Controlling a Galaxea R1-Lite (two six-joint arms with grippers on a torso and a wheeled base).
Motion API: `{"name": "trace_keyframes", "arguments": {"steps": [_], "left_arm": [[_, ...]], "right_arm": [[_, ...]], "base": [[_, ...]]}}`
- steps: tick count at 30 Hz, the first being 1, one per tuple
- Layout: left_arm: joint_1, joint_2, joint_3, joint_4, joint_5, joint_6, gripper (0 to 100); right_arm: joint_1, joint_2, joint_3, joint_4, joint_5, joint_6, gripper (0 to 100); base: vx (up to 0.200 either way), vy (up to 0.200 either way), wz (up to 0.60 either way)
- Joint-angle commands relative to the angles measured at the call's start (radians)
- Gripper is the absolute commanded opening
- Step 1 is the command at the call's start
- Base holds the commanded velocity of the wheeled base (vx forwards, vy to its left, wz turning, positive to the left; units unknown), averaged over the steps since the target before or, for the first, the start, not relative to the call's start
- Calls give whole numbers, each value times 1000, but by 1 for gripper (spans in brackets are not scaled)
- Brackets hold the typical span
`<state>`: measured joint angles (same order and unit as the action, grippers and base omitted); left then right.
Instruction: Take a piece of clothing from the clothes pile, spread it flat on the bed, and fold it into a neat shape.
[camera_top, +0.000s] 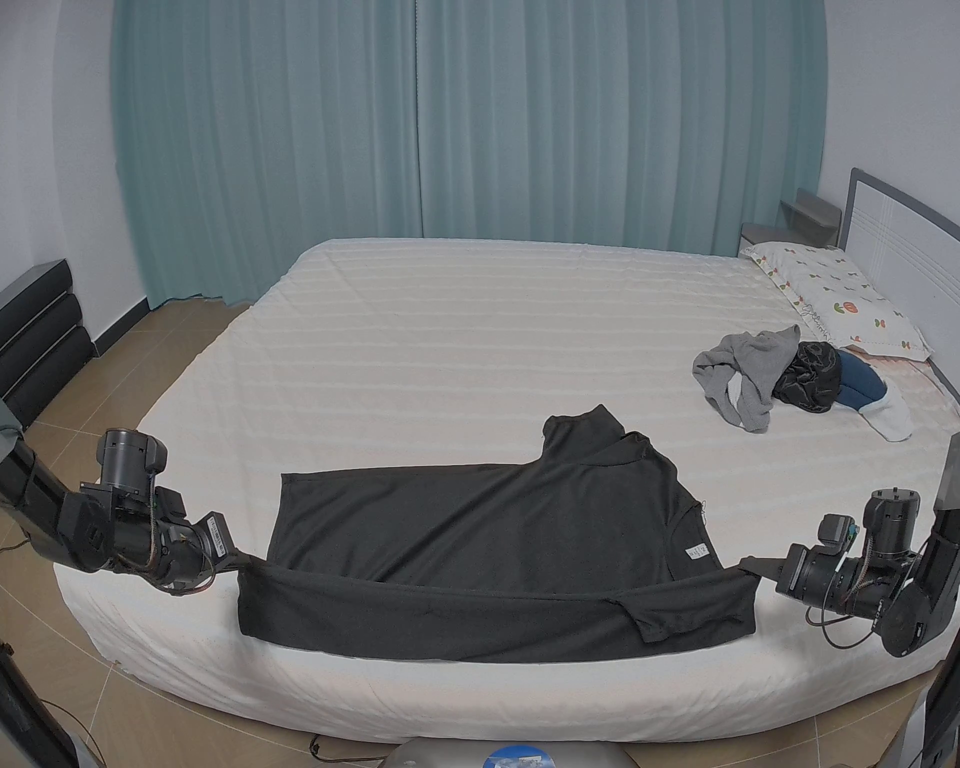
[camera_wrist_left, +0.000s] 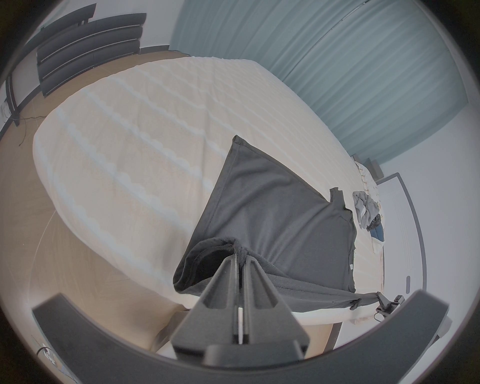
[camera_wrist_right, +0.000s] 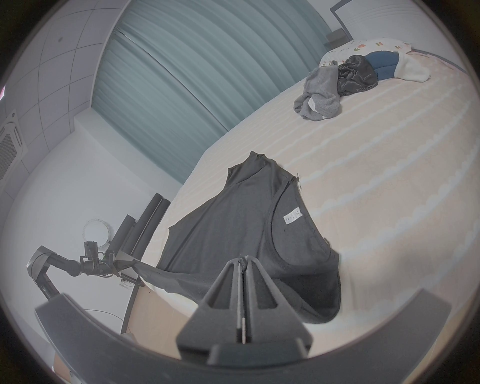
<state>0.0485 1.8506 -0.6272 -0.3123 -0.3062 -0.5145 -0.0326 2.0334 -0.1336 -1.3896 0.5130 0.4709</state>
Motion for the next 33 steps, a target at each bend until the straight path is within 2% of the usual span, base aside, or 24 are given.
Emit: {"name": "trace_keyframes", "arguments": {"steps": [1,15,21,22,23,24,29,33], "left_arm": [[-1,113,-66,1,1,-2,0],[-2,262,-174,1,39,-10,0],[-2,306,-218,1,41,-47,0],[-2,311,-224,1,41,-47,0],[-2,314,-227,1,41,-47,0],[-2,314,-227,1,41,-47,100],[-19,317,-232,-10,39,-96,100],[-16,303,-233,-13,25,-157,100]], "right_arm": [[3,110,-84,7,-18,0,0],[16,226,-205,11,-39,0,0],[22,292,-259,9,-41,2,0],[22,294,-265,11,-41,2,100],[22,297,-265,9,-39,2,100],[22,297,-265,9,-39,2,100],[22,292,-264,-5,-33,26,100],[19,266,-233,-32,-30,98,100]], "base": [[0,0,0],[0,0,0],[0,0,0],[0,0,0],[0,0,0],[0,0,0],[0,0,0],[0,0,0]]}}
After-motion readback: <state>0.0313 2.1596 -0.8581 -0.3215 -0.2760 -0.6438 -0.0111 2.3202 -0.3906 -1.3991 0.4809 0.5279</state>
